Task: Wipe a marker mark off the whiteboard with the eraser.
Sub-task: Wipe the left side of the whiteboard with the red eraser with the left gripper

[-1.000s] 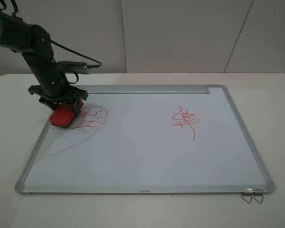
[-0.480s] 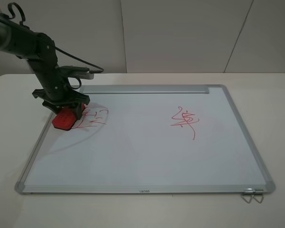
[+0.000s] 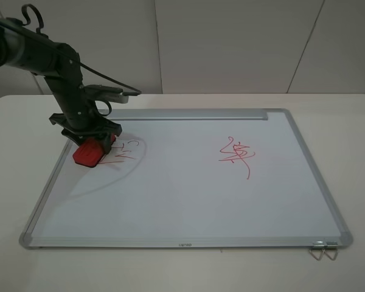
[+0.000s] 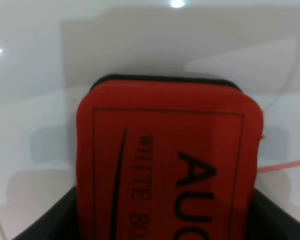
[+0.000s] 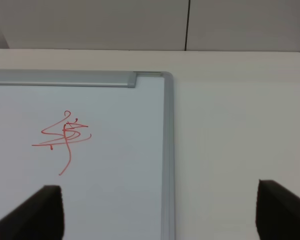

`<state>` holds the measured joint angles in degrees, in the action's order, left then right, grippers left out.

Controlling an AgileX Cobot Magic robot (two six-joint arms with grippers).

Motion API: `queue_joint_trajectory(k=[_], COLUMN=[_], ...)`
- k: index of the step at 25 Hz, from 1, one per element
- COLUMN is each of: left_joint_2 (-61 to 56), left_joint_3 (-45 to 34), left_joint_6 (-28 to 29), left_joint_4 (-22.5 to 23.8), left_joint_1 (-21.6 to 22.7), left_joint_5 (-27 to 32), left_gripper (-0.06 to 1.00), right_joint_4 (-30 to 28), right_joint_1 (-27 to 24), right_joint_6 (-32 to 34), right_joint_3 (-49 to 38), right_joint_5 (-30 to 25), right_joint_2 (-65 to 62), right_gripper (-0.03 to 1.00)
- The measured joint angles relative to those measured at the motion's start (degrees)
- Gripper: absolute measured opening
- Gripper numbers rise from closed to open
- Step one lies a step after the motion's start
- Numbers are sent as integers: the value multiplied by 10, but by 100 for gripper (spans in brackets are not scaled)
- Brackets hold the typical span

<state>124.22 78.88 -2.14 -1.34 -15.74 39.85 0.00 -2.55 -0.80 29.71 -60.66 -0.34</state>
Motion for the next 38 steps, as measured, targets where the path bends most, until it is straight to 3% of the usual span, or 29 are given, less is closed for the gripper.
queue_joint_trajectory(k=[13, 17, 24, 38], left_joint_2=[40, 52, 57, 58], left_joint_3=[54, 75, 83, 85], left_joint_6=[-8, 3, 8, 11], left_joint_4=[2, 3, 8, 13], left_joint_1=[-208, -233, -208, -24], left_joint_5=[-7, -6, 12, 96], left_gripper=[58, 58, 58, 58], right_joint_4=[0, 0, 0, 0], right_joint_1=[0, 0, 0, 0], right_joint_6=[0, 0, 0, 0], right_joint_3=[0, 0, 0, 0], right_joint_5=[0, 0, 0, 0], right_joint_2=[0, 0, 0, 0], right_gripper=[69, 69, 69, 69])
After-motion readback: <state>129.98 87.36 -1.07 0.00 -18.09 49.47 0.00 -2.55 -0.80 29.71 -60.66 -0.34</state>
